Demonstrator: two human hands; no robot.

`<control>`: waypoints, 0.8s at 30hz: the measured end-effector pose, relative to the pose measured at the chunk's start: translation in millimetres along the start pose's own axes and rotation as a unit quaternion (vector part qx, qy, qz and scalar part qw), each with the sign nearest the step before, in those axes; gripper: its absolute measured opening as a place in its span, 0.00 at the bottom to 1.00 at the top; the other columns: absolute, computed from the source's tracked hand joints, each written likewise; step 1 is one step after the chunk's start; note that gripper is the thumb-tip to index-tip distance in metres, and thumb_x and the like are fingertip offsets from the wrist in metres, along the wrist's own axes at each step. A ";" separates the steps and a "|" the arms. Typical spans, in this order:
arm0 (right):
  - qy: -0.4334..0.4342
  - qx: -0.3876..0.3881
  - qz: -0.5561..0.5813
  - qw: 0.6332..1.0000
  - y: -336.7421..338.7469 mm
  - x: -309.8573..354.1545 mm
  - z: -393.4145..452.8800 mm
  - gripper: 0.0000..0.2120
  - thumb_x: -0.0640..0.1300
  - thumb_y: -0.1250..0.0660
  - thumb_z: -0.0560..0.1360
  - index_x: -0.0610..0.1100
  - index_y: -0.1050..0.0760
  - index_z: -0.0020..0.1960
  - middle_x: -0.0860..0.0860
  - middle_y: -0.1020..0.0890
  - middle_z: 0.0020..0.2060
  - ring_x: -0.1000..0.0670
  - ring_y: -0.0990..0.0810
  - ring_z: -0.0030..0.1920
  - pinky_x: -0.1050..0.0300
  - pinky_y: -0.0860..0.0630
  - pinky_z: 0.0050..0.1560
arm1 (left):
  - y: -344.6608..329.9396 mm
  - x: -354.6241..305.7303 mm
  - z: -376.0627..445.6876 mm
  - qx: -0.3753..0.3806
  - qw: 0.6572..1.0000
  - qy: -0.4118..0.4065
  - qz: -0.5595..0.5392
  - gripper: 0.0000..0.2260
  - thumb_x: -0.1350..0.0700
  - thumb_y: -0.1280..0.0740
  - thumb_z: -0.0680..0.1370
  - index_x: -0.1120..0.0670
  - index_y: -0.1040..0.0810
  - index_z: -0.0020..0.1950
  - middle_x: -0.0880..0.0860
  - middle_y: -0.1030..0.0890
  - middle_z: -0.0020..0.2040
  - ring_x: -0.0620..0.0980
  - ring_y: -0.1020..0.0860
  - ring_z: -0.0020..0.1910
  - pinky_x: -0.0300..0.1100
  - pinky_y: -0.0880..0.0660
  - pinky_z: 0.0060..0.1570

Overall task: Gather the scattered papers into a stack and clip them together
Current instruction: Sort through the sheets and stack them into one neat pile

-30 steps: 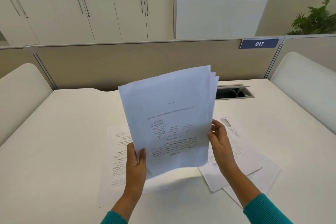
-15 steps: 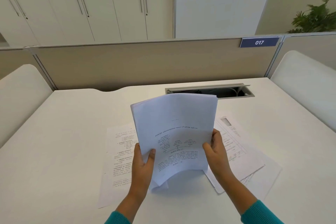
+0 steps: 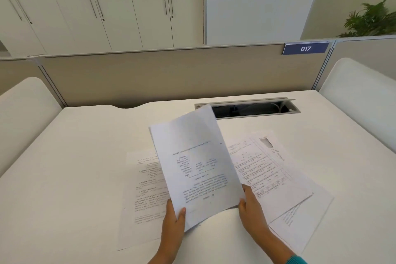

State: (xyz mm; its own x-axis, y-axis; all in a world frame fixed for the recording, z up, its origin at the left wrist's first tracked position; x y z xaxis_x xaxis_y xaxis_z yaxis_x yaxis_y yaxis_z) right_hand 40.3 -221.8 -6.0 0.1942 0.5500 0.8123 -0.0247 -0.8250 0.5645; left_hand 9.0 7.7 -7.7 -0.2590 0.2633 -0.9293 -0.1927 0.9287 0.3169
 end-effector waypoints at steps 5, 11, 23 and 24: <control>-0.014 0.026 -0.030 0.999 2.0 -0.1 4.4 0.17 0.40 0.44 0.79 0.51 0.36 0.67 0.48 0.27 0.66 0.48 0.28 0.66 0.55 0.33 0.66 | 6.9 4.7 9.2 -0.030 0.999 0.022 -0.003 0.19 0.63 0.42 0.79 0.57 0.36 0.70 0.55 0.30 0.69 0.54 0.32 0.66 0.40 0.38 0.62; -0.006 0.029 -0.029 0.999 7.5 7.0 5.0 0.19 0.40 0.41 0.78 0.50 0.36 0.69 0.48 0.25 0.64 0.49 0.26 0.62 0.62 0.30 0.56 | 15.0 3.3 15.9 -0.042 0.999 0.024 -0.013 0.19 0.64 0.42 0.79 0.57 0.36 0.71 0.55 0.32 0.70 0.55 0.35 0.69 0.44 0.41 0.68; 0.057 0.064 -0.247 0.965 28.1 -16.8 15.2 0.38 0.64 0.36 0.69 0.53 0.47 0.73 0.51 0.45 0.75 0.48 0.49 0.75 0.48 0.52 0.74 | 21.2 31.5 13.3 -0.040 0.988 0.090 -0.122 0.15 0.64 0.44 0.80 0.54 0.33 0.66 0.54 0.27 0.64 0.53 0.28 0.59 0.47 0.26 0.55; 0.046 0.096 -0.270 0.957 24.2 -26.6 15.2 0.45 0.68 0.35 0.66 0.53 0.52 0.75 0.51 0.53 0.76 0.47 0.57 0.76 0.46 0.59 0.74 | 23.2 33.8 13.4 -0.043 0.984 0.097 -0.141 0.14 0.64 0.44 0.80 0.52 0.32 0.64 0.53 0.26 0.62 0.54 0.28 0.59 0.49 0.24 0.53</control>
State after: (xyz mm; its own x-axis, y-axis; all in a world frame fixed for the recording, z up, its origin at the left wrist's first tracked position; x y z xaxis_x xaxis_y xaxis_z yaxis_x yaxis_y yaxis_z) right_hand 49.4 -258.4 -16.1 0.0404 0.9043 0.4250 0.2366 -0.4219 0.8752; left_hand 8.5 41.6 -34.4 -0.3580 -0.0649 -0.9315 -0.3600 0.9300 0.0735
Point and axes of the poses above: each hand's wrist, its own z-axis towards the middle knuckle, its own y-axis out of the back of the hand, x = y × z, the point moved 8 cm from there along z, towards the middle knuckle
